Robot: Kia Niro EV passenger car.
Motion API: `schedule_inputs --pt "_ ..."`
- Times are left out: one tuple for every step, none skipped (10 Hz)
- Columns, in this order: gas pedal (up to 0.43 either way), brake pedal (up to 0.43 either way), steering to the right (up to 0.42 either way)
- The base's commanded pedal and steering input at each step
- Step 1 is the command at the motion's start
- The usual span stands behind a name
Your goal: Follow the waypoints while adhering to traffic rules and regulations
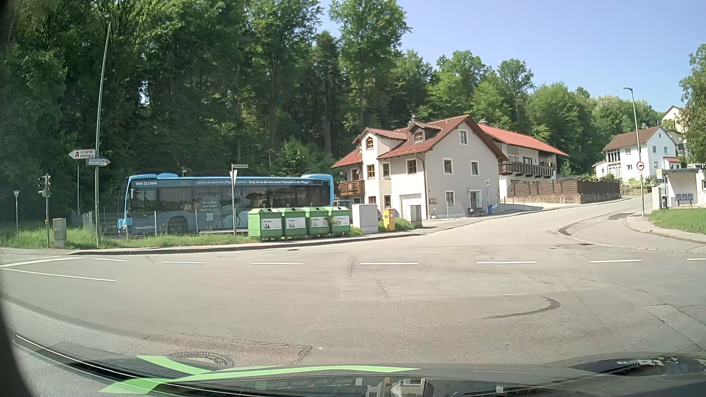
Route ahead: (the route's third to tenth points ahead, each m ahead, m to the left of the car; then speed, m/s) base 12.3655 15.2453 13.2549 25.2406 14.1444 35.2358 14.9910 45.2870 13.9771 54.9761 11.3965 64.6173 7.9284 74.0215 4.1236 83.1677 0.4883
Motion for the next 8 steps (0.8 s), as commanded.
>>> schedule_inputs --pt "0.0 0.22 -0.165" --pt "0.0 0.22 -0.165" --pt "0.0 0.22 -0.166" --pt "0.0 0.22 -0.165" --pt "0.0 0.213 -0.165" --pt "0.0 0.213 -0.166" --pt "0.0 0.213 -0.165" --pt "0.0 0.201 -0.166"
